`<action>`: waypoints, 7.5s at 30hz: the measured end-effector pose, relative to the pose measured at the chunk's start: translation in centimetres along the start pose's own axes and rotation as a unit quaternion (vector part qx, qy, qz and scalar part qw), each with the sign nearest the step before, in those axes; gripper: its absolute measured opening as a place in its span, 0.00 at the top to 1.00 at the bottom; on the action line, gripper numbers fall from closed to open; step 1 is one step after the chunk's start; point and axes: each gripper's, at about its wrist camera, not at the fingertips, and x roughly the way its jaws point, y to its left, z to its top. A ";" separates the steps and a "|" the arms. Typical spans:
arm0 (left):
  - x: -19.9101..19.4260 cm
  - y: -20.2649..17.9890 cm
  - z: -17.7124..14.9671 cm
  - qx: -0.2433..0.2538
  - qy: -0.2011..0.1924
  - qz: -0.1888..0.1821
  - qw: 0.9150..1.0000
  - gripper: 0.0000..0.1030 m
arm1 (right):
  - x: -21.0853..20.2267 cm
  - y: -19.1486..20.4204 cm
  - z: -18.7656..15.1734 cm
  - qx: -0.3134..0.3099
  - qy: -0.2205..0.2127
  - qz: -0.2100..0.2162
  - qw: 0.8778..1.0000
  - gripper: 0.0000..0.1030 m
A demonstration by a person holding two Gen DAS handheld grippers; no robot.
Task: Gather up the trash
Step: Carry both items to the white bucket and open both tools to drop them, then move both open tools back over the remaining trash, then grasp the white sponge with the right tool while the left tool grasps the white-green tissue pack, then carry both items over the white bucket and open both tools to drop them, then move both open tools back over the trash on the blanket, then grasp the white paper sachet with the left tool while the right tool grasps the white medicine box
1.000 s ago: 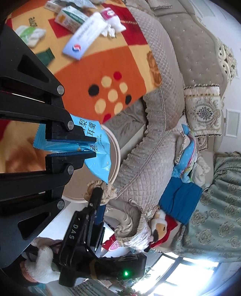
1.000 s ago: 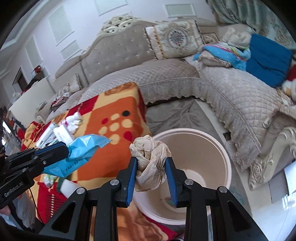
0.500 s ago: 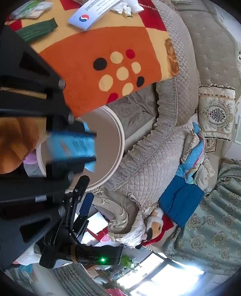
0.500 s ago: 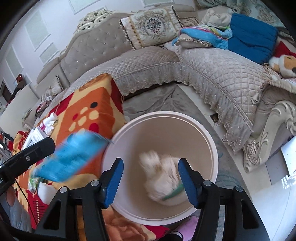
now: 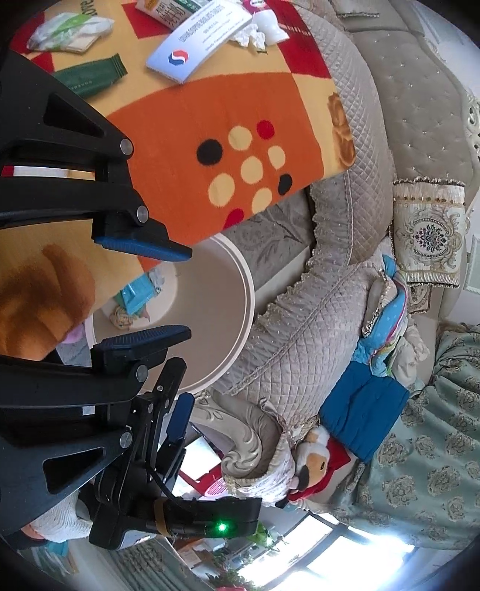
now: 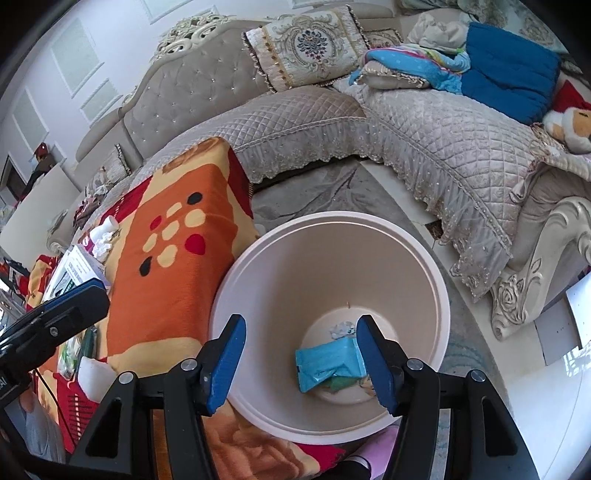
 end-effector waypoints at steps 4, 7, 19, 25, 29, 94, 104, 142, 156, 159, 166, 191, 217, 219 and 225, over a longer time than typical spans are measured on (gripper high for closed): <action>-0.7 0.4 -0.3 -0.001 -0.005 0.010 1.000 0.67 | -0.4 0.9 0.0 -0.006 -0.006 0.000 1.000 0.40; -1.1 0.8 -0.5 -0.006 -0.009 0.014 1.000 0.64 | -0.8 1.8 -0.1 -0.014 -0.012 -0.002 1.000 0.36; -3.0 2.9 -1.4 -0.029 -0.014 0.014 0.999 0.55 | -1.6 4.1 -0.4 -0.030 -0.018 -0.004 0.999 0.33; -4.8 4.2 -2.1 -0.035 -0.025 0.029 0.999 0.51 | -1.8 5.9 -0.4 -0.043 -0.019 0.005 0.999 0.33; -6.6 5.9 -2.9 -0.041 -0.030 0.044 0.998 0.51 | -2.2 7.4 -0.5 -0.052 -0.020 0.019 0.998 0.32; -12.4 15.4 -7.9 -0.057 -0.037 0.118 0.991 0.66 | -1.0 19.9 -4.6 -0.168 0.000 0.120 0.978 0.46; -11.1 11.3 -5.7 -0.030 -0.040 0.100 0.994 0.66 | -2.6 16.4 -3.4 -0.140 -0.020 0.101 0.985 0.46; 2.2 -1.0 -0.2 0.012 0.029 0.004 0.999 0.66 | -2.2 0.0 -0.5 -0.017 -0.025 -0.014 0.999 0.44; 3.3 -0.9 -0.4 -0.004 0.039 -0.001 0.999 0.51 | -0.2 -1.6 -0.4 -0.001 -0.016 -0.034 0.999 0.25; 3.1 -0.9 -0.5 -0.003 0.037 0.001 0.999 0.51 | -0.1 -1.7 -0.5 0.003 -0.012 -0.032 0.999 0.25; 2.3 -0.8 -0.9 0.005 0.033 0.015 0.999 0.51 | -0.1 -1.1 -0.9 0.002 -0.005 -0.026 1.000 0.25; -1.1 2.9 -1.9 -0.027 0.007 0.033 0.999 0.51 | -1.1 4.8 -1.0 -0.048 -0.011 -0.026 0.998 0.25; -7.3 12.9 -5.6 -0.090 -0.015 0.106 0.990 0.51 | 1.1 15.2 -1.4 -0.123 0.011 0.033 0.992 0.24; -8.2 14.3 -6.0 -0.099 -0.019 0.115 0.988 0.51 | 1.5 16.1 -1.4 -0.132 0.014 0.039 0.990 0.24; -10.9 19.6 -6.3 -0.139 -0.024 0.151 0.978 0.51 | 3.0 19.5 -1.3 -0.159 0.028 0.060 0.985 0.22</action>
